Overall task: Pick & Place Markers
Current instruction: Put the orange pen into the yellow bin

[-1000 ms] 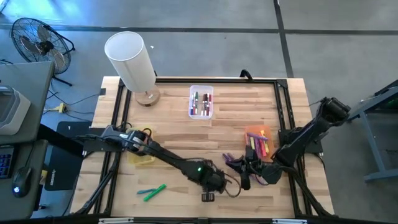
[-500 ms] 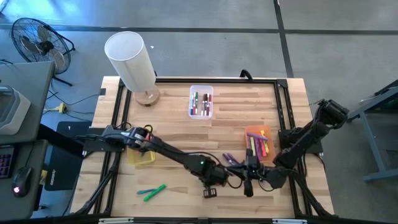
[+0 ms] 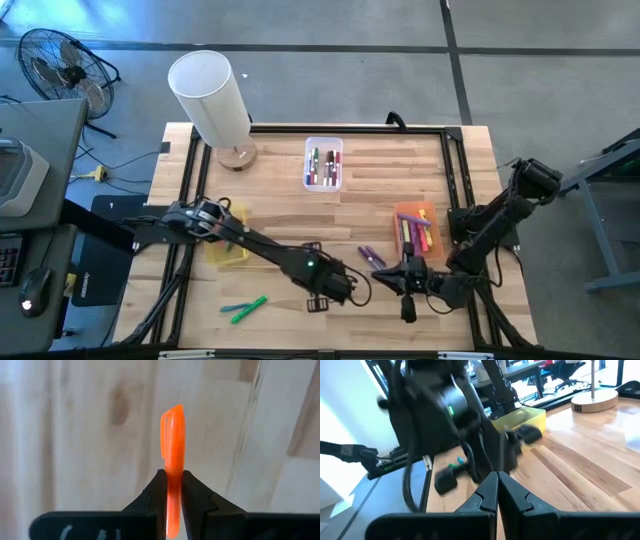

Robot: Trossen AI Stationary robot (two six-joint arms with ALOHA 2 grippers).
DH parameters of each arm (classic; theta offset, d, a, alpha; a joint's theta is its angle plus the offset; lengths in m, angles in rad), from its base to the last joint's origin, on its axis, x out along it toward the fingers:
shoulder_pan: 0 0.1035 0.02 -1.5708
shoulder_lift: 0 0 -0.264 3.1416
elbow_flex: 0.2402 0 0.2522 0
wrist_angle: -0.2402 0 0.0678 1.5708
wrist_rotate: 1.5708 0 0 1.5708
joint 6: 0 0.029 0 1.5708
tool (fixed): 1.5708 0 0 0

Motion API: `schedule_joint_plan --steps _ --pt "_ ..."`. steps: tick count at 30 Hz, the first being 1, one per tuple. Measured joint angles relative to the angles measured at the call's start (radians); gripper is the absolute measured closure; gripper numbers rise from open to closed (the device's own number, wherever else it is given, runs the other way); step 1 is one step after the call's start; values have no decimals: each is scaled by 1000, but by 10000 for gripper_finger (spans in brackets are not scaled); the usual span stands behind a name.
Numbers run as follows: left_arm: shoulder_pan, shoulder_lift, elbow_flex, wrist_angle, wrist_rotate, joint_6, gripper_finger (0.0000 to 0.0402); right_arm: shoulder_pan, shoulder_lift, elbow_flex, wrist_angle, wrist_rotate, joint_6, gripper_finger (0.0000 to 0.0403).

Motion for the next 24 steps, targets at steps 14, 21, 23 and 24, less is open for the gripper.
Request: schedule_joint_plan --steps 14,21,23,24 --pt "-20 -517 -492 -74 -74 -275 376 26 -1 1 -8 51 -5 402" --pt "-94 -935 -872 -35 -63 -650 375 12 -1 1 -8 51 3 402" --pt "-125 -1036 -960 -43 -76 -761 375 8 -1 1 -8 51 3 402" --pt "-140 -1080 -1006 -38 -91 -815 375 5 -1 1 -8 50 3 402"
